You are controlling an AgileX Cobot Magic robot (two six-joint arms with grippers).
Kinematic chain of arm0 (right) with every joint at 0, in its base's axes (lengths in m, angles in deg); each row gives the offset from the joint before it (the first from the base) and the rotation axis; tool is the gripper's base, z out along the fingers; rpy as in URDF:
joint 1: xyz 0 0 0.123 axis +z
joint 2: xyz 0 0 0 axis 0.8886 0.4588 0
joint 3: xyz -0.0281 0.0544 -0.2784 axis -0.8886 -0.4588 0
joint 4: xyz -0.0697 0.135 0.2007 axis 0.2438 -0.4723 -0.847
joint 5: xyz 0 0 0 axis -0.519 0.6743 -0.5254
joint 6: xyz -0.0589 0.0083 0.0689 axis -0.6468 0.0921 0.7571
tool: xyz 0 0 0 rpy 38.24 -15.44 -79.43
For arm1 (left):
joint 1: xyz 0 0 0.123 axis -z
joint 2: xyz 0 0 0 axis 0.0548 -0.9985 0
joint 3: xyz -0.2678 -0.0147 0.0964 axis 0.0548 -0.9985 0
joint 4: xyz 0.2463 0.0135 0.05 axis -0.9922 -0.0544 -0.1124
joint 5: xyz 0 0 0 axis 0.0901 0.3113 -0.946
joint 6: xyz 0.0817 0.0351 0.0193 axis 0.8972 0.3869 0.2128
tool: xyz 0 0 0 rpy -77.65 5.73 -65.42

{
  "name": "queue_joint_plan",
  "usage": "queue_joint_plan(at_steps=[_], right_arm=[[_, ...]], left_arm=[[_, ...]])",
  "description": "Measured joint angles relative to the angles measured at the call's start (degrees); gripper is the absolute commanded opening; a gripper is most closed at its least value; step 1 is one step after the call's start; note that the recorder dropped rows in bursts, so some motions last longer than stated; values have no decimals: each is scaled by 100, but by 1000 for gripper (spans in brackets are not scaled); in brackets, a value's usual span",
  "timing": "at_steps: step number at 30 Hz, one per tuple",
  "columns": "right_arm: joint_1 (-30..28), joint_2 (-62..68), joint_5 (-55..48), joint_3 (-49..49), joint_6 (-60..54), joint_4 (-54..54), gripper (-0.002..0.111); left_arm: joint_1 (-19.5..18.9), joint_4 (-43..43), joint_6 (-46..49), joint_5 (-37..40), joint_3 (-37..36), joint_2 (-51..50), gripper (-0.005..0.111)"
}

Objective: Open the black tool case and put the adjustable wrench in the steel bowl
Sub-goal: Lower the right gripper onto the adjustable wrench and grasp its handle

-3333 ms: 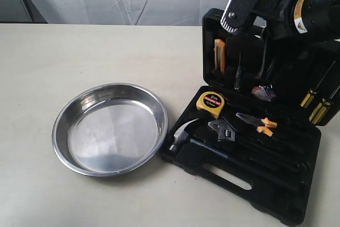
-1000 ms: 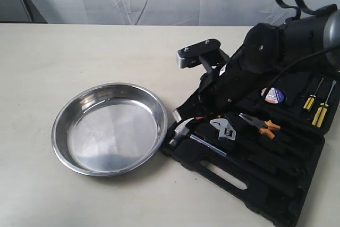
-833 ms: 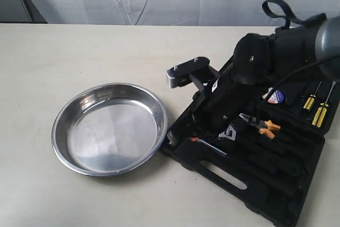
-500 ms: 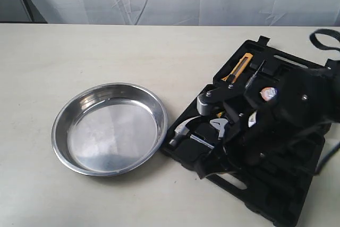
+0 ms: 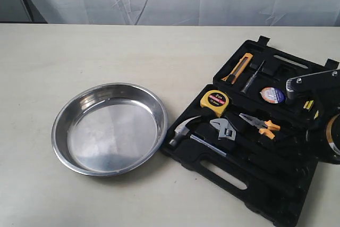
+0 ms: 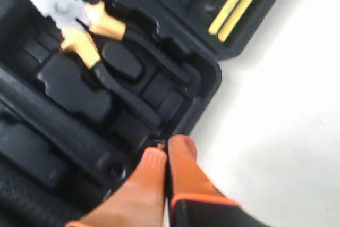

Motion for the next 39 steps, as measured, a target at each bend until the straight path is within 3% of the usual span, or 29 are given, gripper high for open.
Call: queue_joint_plan(at_steps=[3, 7, 10, 11, 13, 15, 18, 26, 39], right_arm=[[-56, 342, 621, 102, 512, 561, 0], [-759, 1305, 1307, 758, 430, 777, 0], [-994, 1788, 1766, 1503, -1832, -692, 0], [-1002, 1905, 1695, 1817, -3126, -1652, 0], [-1002, 2021, 1166, 2298, -4869, -3024, 0], [-1002, 2046, 474, 2598, -5709, -3891, 0], [-1002, 2057, -74, 2653, -6245, -4283, 6], [-1007, 2227, -491, 2567, -6728, -4350, 46], [-1007, 3019, -310, 2553, -7429, -4329, 46]], left_arm=[[0, 0, 0, 0, 0, 0, 0], [0, 0, 0, 0, 0, 0, 0], [0, 0, 0, 0, 0, 0, 0], [0, 0, 0, 0, 0, 0, 0], [0, 0, 0, 0, 0, 0, 0], [0, 0, 0, 0, 0, 0, 0], [0, 0, 0, 0, 0, 0, 0], [0, 0, 0, 0, 0, 0, 0], [0, 0, 0, 0, 0, 0, 0]])
